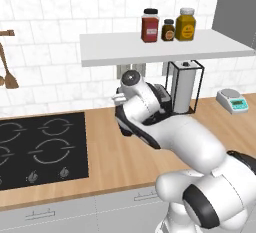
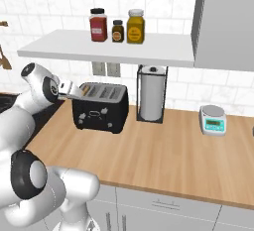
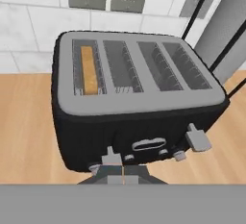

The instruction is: Start the toaster. Once the lever pops up, take the bread to the plate on the dining counter.

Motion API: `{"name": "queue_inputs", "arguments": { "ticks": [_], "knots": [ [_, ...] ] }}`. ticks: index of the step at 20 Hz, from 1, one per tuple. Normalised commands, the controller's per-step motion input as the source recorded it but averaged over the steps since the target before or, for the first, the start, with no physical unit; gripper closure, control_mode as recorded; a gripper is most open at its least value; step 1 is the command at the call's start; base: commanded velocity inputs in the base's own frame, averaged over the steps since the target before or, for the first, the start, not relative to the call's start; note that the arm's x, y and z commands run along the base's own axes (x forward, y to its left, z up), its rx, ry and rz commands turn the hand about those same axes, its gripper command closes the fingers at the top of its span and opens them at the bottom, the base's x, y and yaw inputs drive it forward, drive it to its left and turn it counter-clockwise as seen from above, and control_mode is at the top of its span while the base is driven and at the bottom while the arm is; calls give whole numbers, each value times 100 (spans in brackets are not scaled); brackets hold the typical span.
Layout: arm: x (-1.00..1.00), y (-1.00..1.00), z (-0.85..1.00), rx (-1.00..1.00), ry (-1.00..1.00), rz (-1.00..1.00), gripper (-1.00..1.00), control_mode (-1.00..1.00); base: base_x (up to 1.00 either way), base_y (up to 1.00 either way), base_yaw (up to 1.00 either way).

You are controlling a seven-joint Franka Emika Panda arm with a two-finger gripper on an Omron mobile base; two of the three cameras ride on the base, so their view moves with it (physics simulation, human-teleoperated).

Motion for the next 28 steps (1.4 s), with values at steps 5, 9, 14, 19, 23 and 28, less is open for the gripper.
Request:
{"name": "queue_inputs", "arguments": {
  "ticks": [5,9,14,19,23,28],
  "knots": [
    [37,7,5,-4,-9,20,100,-100,0,0,0],
    [40,4,18,-1,5,16,100,-100,0,0,0],
    [46,5,-1,-4,10,8,-100,-100,0,0,0],
    [3,3,-10,-1,-3,0,-100,-100,0,0,0],
    [3,0,-16,0,-5,-2,-100,-100,0,0,0],
    [13,0,-15,0,-7,-1,-100,-100,0,0,0]
  ]
}}
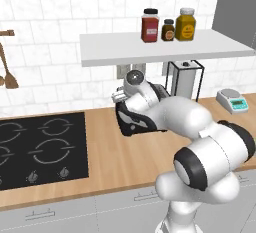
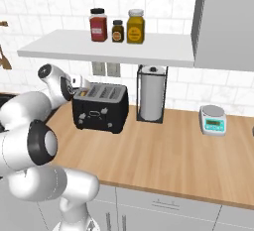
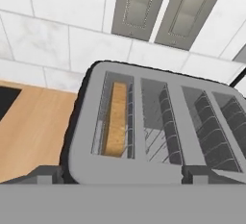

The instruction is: Start the toaster. Once the lever pops up, take the bread to the plate on the dining counter.

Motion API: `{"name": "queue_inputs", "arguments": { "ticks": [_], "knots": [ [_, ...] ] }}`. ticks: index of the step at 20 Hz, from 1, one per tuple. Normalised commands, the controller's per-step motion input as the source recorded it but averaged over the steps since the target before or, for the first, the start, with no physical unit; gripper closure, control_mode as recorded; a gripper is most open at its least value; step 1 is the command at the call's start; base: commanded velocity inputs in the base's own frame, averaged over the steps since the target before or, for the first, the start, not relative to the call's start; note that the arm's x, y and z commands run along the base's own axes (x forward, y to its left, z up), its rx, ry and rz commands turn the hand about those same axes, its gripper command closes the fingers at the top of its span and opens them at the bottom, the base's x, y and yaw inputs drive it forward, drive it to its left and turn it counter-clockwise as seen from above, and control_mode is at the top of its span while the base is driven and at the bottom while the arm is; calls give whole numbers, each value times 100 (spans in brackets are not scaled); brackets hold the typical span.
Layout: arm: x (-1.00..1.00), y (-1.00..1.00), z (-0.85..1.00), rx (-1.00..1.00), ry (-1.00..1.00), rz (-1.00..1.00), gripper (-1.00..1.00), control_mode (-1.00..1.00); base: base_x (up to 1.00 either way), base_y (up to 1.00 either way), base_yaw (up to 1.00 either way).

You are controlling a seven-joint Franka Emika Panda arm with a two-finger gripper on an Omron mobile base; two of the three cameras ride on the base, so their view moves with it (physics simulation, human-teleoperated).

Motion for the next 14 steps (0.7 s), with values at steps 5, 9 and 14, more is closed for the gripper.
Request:
{"name": "queue_inputs", "arguments": {
  "ticks": [5,9,14],
  "knots": [
    [27,-1,0,6,-1,-3,-100,-100,0,0,0],
    [28,0,0,14,0,-4,-100,-100,0,0,0],
    [14,0,-8,13,0,-3,-100,-100,0,0,0]
  ]
}}
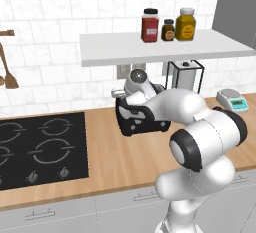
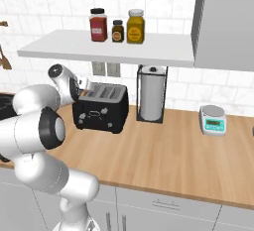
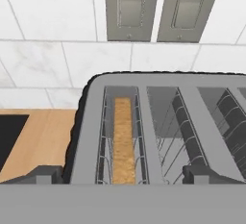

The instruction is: Start the toaster. Once the lever pops up, take the bread to the plate on the dining counter.

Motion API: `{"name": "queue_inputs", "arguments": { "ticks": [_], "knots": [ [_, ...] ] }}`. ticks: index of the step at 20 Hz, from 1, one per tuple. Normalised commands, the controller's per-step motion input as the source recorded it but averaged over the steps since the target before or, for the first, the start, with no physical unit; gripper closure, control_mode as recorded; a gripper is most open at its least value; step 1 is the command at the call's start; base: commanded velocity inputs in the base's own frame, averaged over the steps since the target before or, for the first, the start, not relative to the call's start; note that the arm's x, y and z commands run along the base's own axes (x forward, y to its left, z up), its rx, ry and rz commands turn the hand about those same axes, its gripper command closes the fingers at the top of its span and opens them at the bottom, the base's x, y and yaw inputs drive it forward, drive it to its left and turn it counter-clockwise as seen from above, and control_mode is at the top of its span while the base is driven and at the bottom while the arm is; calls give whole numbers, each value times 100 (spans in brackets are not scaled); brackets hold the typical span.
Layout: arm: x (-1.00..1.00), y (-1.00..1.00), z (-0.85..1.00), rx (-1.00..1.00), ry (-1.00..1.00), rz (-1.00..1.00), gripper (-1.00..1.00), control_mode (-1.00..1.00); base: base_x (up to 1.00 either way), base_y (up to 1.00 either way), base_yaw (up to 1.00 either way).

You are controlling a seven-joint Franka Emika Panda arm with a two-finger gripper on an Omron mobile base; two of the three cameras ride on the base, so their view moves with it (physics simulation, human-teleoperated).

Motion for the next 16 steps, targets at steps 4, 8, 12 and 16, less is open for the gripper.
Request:
{"name": "queue_inputs", "arguments": {
  "ticks": [4,8,12,16],
  "knots": [
    [1,0,-8,5,-3,-1,-100,-100,0,0,0],
    [0,0,0,0,-3,-1,-100,-100,0,0,0],
    [0,0,0,0,0,0,-100,-100,0,0,0],
    [0,0,0,0,0,0,-100,-100,0,0,0]
  ]
}}
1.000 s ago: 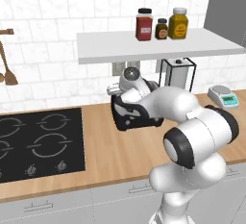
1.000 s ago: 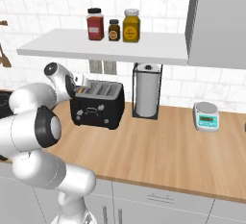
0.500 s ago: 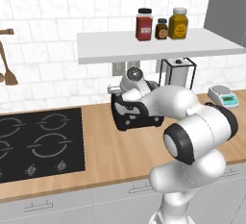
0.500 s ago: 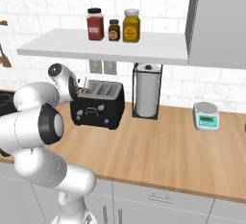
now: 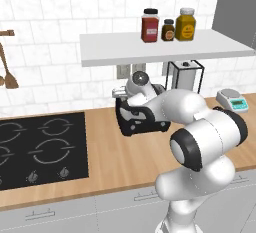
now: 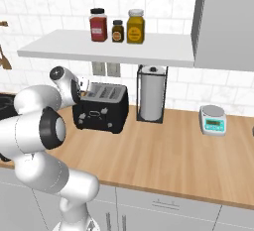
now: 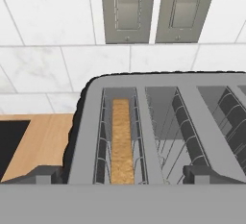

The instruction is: Start the toaster. Once the lever pops up, take the bread to the plate on the dining counter.

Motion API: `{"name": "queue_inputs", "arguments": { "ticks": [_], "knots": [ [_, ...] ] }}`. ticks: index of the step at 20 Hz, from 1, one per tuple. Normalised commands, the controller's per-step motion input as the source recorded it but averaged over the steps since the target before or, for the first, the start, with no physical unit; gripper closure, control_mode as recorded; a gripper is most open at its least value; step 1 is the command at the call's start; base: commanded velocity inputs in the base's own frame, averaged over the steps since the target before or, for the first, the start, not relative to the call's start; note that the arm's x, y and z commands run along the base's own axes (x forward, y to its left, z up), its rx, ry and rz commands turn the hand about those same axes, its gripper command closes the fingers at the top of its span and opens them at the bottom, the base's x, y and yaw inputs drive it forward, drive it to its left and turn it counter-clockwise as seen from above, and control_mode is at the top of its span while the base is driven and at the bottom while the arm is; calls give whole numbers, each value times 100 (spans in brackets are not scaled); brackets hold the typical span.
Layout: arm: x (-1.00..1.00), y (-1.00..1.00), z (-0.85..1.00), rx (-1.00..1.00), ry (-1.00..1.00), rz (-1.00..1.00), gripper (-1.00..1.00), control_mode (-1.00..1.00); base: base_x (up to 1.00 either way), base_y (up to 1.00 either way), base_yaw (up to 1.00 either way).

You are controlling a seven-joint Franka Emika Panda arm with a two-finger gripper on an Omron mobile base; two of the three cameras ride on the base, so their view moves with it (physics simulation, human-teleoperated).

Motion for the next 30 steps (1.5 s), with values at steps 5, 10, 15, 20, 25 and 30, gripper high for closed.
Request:
{"name": "queue_inputs", "arguments": {
  "ticks": [5,10,15,20,25,30],
  "knots": [
    [0,0,0,0,0,0,-100,-100,0,0,0],
    [0,0,0,0,0,0,-100,-100,0,0,0],
    [0,0,0,0,0,0,-100,-100,0,0,0],
    [0,0,0,0,0,0,-100,-100,0,0,0],
    [0,0,0,0,0,0,-100,-100,0,0,0],
    [0,0,0,0,0,0,-100,-100,0,0,0]
  ]
}}
